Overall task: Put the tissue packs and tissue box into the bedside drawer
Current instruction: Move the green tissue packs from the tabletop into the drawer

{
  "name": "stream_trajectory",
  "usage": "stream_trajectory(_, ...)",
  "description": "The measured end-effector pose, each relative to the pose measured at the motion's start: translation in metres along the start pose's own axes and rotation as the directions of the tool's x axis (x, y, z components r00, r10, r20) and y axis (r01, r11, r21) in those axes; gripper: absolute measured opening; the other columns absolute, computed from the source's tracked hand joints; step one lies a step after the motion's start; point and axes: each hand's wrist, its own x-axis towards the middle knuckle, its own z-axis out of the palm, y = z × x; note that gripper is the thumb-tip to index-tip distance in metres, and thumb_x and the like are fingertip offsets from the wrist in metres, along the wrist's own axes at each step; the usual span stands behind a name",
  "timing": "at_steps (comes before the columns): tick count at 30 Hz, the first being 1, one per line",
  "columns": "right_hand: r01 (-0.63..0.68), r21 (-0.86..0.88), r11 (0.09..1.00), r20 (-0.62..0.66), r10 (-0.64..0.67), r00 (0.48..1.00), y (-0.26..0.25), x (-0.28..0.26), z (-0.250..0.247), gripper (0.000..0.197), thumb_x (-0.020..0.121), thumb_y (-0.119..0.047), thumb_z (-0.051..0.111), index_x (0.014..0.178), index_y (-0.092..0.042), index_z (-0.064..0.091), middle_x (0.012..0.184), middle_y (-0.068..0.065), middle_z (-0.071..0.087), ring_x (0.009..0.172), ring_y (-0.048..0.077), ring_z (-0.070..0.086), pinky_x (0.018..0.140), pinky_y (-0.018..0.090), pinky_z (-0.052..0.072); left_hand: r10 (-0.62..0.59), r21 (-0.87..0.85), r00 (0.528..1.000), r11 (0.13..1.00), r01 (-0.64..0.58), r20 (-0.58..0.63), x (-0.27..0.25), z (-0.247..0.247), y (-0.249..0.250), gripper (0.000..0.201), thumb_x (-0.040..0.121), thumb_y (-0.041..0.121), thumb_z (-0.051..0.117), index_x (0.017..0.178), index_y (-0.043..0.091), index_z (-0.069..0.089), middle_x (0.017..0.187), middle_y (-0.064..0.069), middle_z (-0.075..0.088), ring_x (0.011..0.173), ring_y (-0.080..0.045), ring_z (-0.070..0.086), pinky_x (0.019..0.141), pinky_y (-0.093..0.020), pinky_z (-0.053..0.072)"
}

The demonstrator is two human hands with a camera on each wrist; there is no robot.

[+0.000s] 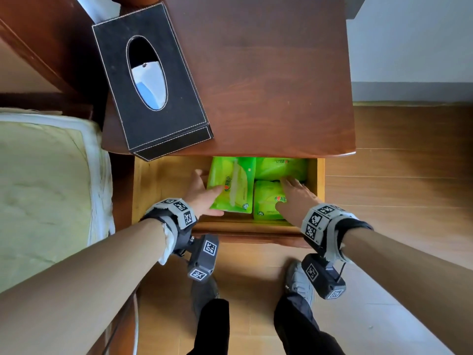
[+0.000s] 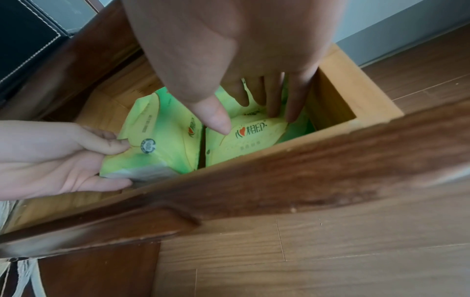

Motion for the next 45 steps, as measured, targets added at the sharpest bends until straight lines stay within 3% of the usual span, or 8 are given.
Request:
stream_trajectory(5, 0.006, 0.008, 1.000, -0.090, -0.006, 0.996, -0.004, -0.002, -0.006, 0.049, 0.088, -0.025, 0.052, 0.135, -0.014, 0.044, 0.141, 0.009, 0.046, 0.122, 0.033, 0.050, 0.092, 0.039, 0.043, 0.031, 0.017, 0.998, 0.999, -0.030, -0.061, 0.002, -0.007, -0.003, 0.061, 0.097, 0.008, 0.056, 0.147, 0.024, 0.024, 0.153, -0.007, 0.032, 0.128, -0.039, 0.049, 0.049, -0.040, 0.060)
stream_trajectory(9, 0.029, 0.031, 0.999, -0.199, -0.022, 0.980, -0.008, 0.000, -0.014, 0.048, 0.085, -0.021, 0.052, 0.132, -0.015, 0.052, 0.131, 0.010, 0.051, 0.119, 0.031, 0.051, 0.091, 0.039, 0.046, -0.002, 0.205, 1.000, 0.979, 0.006, -0.019, 0.009, 0.003, -0.008, 0.061, 0.098, 0.007, 0.054, 0.149, 0.022, 0.023, 0.152, -0.008, 0.032, 0.119, -0.034, 0.052, 0.076, -0.051, 0.060)
stream_trajectory(18, 0.062, -0.087, 0.994, -0.204, -0.078, 0.976, -0.004, 0.011, -0.018, 0.075, 0.084, -0.025, 0.054, 0.152, -0.021, 0.022, 0.160, 0.003, 0.021, 0.142, 0.030, 0.022, 0.110, 0.046, 0.035, 0.251, 0.590, 0.968, 0.785, -0.187, -0.026, 0.033, 0.020, -0.011, 0.076, 0.093, 0.010, 0.059, 0.156, 0.020, 0.019, 0.156, -0.004, 0.037, 0.086, -0.010, 0.058, 0.058, -0.002, 0.039)
stream_trajectory(20, 0.052, -0.088, 0.995, -0.141, -0.064, 0.988, -0.001, 0.012, -0.015, 0.077, 0.085, -0.026, 0.053, 0.154, -0.022, 0.019, 0.163, 0.002, 0.017, 0.145, 0.029, 0.019, 0.112, 0.046, 0.032, 0.253, 0.616, 0.967, 0.765, -0.186, -0.022, 0.034, 0.021, -0.012, 0.083, 0.092, 0.006, 0.061, 0.157, 0.025, 0.012, 0.158, -0.002, 0.034, 0.074, -0.004, 0.053, 0.049, -0.004, 0.044)
stream_trajectory(23, 0.051, -0.107, 0.993, -0.109, -0.062, 0.992, 0.001, 0.011, -0.011, 0.075, 0.087, -0.027, 0.052, 0.154, -0.021, 0.018, 0.164, 0.002, 0.014, 0.148, 0.027, 0.015, 0.113, 0.044, 0.029, 0.179, 0.672, 0.984, 0.732, -0.118, -0.023, 0.033, 0.019, -0.021, 0.087, 0.090, 0.002, 0.059, 0.157, 0.028, 0.010, 0.157, -0.003, 0.035, 0.120, -0.024, 0.057, 0.092, -0.036, 0.054)
stream_trajectory(26, 0.054, -0.112, 0.992, -0.109, -0.067, 0.992, 0.002, 0.010, -0.008, 0.075, 0.088, -0.028, 0.051, 0.154, -0.021, 0.018, 0.165, 0.002, 0.013, 0.149, 0.026, 0.014, 0.114, 0.044, 0.028, 0.138, 0.724, 0.990, 0.684, -0.086, -0.013, 0.034, 0.015, -0.031, 0.084, 0.090, 0.001, 0.059, 0.157, 0.025, 0.015, 0.152, -0.005, 0.041, 0.131, -0.027, 0.049, 0.106, -0.040, 0.044)
stream_trajectory(35, 0.062, 0.020, 0.998, -0.198, -0.056, 0.979, -0.013, -0.008, -0.022, 0.066, 0.088, -0.021, 0.051, 0.151, -0.019, 0.032, 0.160, 0.004, 0.029, 0.147, 0.026, 0.021, 0.114, 0.043, 0.028, 0.153, 0.709, 0.987, 0.689, -0.148, 0.057, 0.011, -0.004, -0.013, 0.060, 0.085, 0.009, 0.060, 0.142, 0.019, 0.044, 0.122, -0.006, 0.065, 0.105, -0.026, 0.063, 0.080, -0.029, 0.047)
stream_trajectory(45, 0.140, 0.244, 0.960, -0.413, -0.028, 0.911, -0.093, -0.083, -0.075, 0.034, 0.088, -0.014, 0.053, 0.121, -0.021, 0.062, 0.123, -0.001, 0.063, 0.112, 0.019, 0.057, 0.093, 0.035, 0.048, 0.307, 0.539, 0.952, 0.800, -0.263, 0.010, -0.084, -0.108, 0.047, 0.023, 0.089, 0.012, 0.054, 0.100, 0.015, 0.074, 0.101, 0.002, 0.070, 0.101, -0.018, 0.062, 0.091, -0.028, 0.047)
